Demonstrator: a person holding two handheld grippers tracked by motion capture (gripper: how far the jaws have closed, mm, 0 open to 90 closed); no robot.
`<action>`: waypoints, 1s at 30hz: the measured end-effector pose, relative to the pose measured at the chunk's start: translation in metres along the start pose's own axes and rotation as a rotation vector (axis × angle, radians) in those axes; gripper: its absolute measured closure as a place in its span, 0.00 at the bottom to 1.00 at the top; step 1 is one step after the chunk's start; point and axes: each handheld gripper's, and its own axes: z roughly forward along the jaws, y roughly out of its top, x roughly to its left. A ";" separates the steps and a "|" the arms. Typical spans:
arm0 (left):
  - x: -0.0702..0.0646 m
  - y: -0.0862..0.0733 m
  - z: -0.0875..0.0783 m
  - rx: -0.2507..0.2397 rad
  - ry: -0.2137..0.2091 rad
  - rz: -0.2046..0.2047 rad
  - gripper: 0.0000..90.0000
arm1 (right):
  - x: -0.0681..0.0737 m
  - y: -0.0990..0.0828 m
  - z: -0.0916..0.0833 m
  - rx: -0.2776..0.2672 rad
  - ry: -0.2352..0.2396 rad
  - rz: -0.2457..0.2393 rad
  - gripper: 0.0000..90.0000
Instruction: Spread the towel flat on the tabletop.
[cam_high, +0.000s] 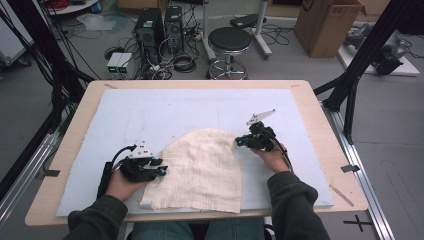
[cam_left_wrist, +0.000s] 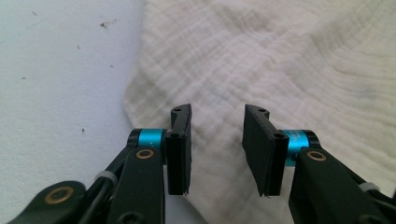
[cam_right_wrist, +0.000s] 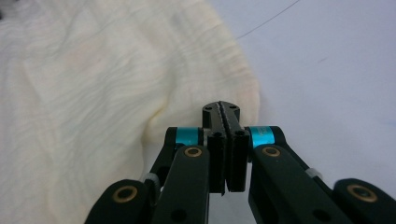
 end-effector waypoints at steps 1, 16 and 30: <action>0.000 0.000 0.000 0.002 0.001 0.000 0.70 | -0.002 0.005 -0.005 -0.002 -0.010 0.011 1.00; 0.020 0.013 -0.004 -0.062 0.084 -0.100 0.60 | 0.016 0.009 0.013 0.050 0.070 0.016 0.61; -0.014 0.042 0.010 -0.044 0.026 -0.013 0.96 | 0.069 -0.030 0.002 0.086 0.136 -0.161 0.83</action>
